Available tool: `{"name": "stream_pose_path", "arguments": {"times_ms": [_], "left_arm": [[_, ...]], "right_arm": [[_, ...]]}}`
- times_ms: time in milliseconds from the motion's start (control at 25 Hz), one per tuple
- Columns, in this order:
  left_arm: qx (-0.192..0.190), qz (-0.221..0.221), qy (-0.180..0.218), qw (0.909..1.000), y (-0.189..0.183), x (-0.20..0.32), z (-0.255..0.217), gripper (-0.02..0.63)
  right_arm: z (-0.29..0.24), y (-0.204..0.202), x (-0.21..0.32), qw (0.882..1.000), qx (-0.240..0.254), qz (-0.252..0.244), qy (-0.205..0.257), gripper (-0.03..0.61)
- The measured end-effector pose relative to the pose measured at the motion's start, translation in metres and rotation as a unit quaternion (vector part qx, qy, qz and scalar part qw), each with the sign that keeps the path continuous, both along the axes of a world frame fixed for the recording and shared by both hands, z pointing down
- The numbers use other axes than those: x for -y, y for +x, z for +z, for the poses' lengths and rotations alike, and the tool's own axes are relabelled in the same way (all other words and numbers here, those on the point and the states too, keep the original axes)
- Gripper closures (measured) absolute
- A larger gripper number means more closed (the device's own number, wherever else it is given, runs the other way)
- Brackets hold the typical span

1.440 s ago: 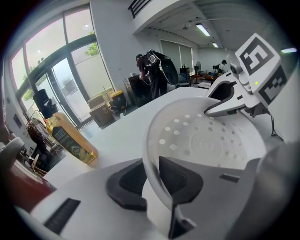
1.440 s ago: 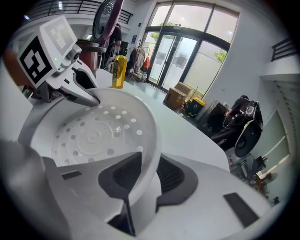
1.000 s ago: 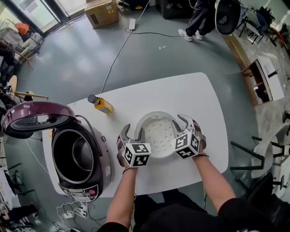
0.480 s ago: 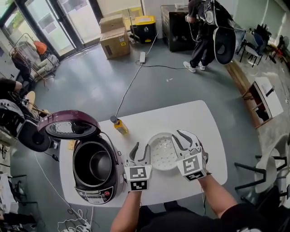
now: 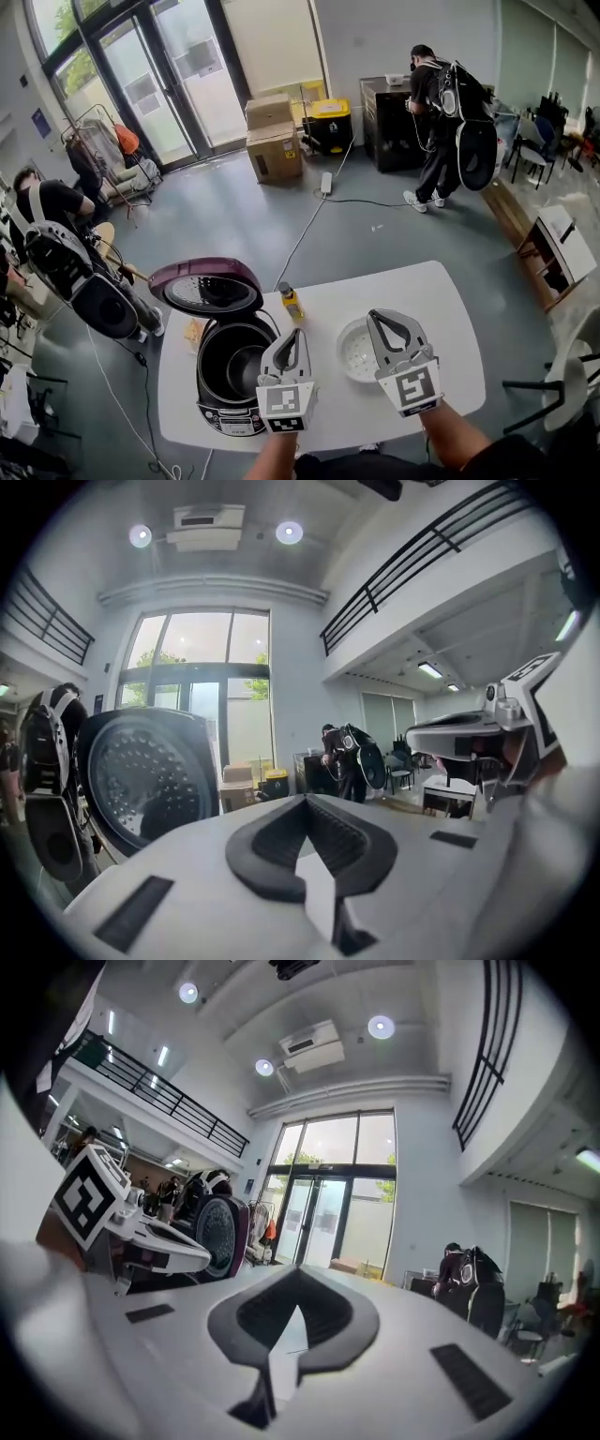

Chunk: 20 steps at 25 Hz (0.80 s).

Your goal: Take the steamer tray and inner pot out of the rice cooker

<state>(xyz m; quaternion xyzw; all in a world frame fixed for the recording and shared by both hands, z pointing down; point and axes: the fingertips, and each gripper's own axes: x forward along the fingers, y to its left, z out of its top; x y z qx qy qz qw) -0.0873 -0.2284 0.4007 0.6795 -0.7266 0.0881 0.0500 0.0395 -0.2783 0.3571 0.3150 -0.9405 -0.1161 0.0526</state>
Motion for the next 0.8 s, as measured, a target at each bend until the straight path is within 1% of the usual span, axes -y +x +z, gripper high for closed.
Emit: {"name": "stream_pose_path", "arguments": {"times_ms": [80, 160, 240, 320, 560, 800], "left_arm": [[-0.002, 0.005, 0.014, 0.9999, -0.007, -0.013, -0.012, 0.614], [0.0, 0.012, 0.02, 0.9997, -0.011, -0.028, -0.02, 0.614], [0.006, 0.012, 0.027, 0.9995, -0.019, -0.043, -0.028, 0.614], [0.008, 0.009, 0.038, 0.9992, -0.03, -0.057, -0.034, 0.614], [0.004, -0.006, 0.036, 0.9993, -0.067, -0.082, -0.039, 0.614], [-0.004, -0.02, 0.036, 0.9991, -0.094, -0.101, -0.037, 0.614]], "right_arm": [[-0.006, -0.008, -0.011, 1.0, 0.024, -0.007, -0.016, 0.578], [-0.013, -0.011, -0.022, 0.998, 0.048, -0.003, -0.039, 0.578], [-0.021, -0.017, -0.03, 0.996, 0.068, 0.003, -0.049, 0.578], [-0.022, -0.028, -0.04, 0.995, 0.081, -0.008, -0.054, 0.578], [-0.026, -0.072, -0.071, 0.995, 0.076, -0.047, -0.049, 0.578], [-0.029, -0.103, -0.089, 0.994, 0.078, -0.07, -0.041, 0.578]]}}
